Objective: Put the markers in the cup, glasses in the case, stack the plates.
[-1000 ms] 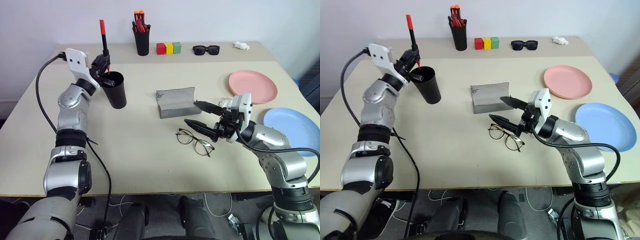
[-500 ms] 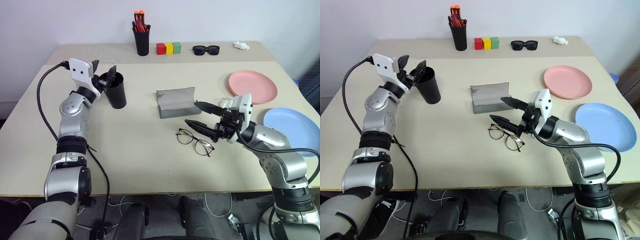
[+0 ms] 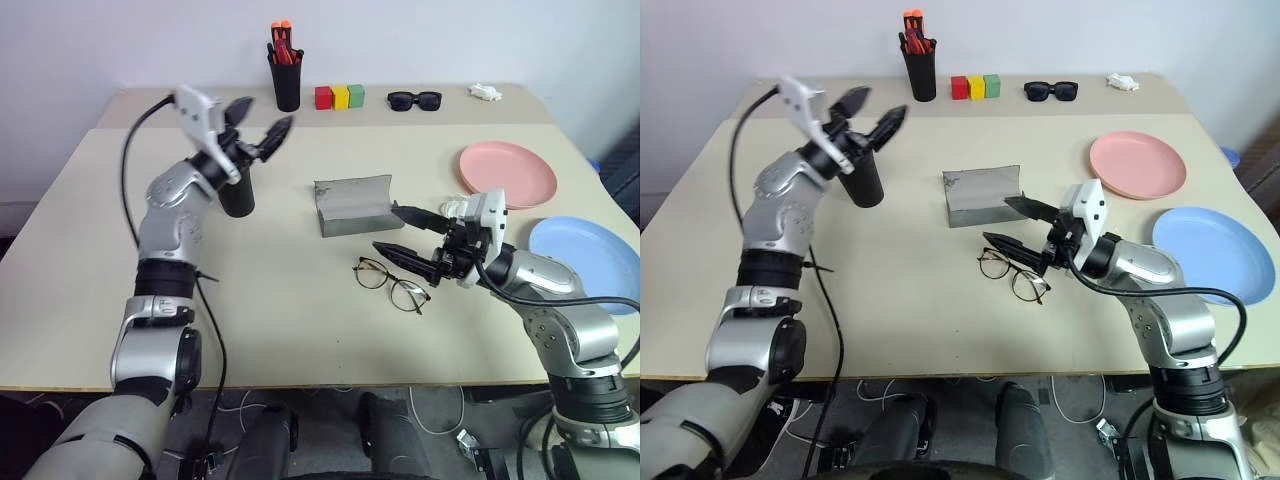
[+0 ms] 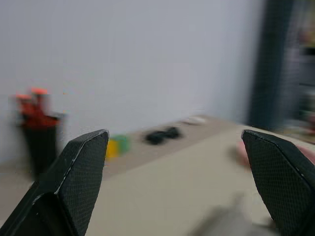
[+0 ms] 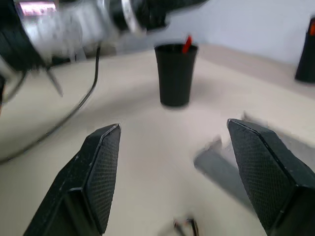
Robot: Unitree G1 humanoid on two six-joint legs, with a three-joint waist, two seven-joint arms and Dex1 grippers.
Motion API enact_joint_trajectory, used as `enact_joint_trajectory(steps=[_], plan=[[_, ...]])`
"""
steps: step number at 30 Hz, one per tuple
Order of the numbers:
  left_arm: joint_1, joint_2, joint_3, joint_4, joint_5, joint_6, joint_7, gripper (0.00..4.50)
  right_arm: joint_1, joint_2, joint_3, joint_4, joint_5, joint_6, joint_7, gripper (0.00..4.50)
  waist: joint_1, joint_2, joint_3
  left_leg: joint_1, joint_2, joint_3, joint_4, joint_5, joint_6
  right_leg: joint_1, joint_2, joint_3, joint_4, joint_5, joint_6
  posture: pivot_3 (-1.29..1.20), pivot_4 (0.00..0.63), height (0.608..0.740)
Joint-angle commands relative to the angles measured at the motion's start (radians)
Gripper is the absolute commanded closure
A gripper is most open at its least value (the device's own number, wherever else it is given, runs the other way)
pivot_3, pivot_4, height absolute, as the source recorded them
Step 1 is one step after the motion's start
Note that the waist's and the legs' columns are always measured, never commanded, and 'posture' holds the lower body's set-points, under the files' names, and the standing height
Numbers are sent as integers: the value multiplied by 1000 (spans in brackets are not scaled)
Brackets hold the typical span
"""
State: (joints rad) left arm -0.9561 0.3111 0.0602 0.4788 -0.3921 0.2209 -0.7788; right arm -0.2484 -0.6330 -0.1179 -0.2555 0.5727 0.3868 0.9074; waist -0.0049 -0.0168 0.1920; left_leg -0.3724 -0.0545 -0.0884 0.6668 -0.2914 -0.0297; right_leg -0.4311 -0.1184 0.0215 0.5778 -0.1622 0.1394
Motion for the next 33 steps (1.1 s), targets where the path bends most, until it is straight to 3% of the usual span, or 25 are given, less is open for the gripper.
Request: enact_joint_trajectory(steps=[1, 11, 19, 22, 29, 33], plan=[[-31, -19, -139, 18, 69, 68, -119, 63, 26, -42, -69, -5, -2, -32, 20, 945, -6, 0, 0, 1, 0, 0, 0, 0, 1, 0, 0, 0, 0, 0, 0, 0, 150, 740], [-113, -169, -292, 308, 257, 26, -119, 63, 94, -14, -79, -112, 3, -17, -53, 945, -6, 0, 0, 1, 1, 1, 0, -1, 2, 0, 1, 1, 0, 0, 0, 0, 150, 740], [-198, -248, -278, 557, 350, -41, -66, 63, 118, -15, -89, -140, -3, -25, -91, 945, 11, 0, 0, 0, 0, 1, 1, -1, 2, 0, 0, 0, -1, 0, 0, 0, 150, 740], [-207, -265, -262, 601, 362, -48, -59, 941, 115, -10, -86, -145, -3, -27, -103, 945, 12, 0, 0, 0, 0, 1, 1, -1, 2, 0, 0, 0, -1, 0, 0, 0, 150, 740], [-211, -264, -254, 618, 379, -64, -83, 4466, 116, -12, -83, -146, -7, -35, -113, 945, 15, 0, 0, 0, 0, 1, 1, -1, 2, 0, 0, 0, 0, 0, 1, 0, 150, 740], [-218, -224, -247, 606, 385, -82, -120, 4466, 112, -9, -72, -144, -9, -38, -117, 945, 12, 0, 0, 1, 0, 1, 1, -1, 2, 0, 0, 0, 0, 0, 1, 0, 150, 740]])
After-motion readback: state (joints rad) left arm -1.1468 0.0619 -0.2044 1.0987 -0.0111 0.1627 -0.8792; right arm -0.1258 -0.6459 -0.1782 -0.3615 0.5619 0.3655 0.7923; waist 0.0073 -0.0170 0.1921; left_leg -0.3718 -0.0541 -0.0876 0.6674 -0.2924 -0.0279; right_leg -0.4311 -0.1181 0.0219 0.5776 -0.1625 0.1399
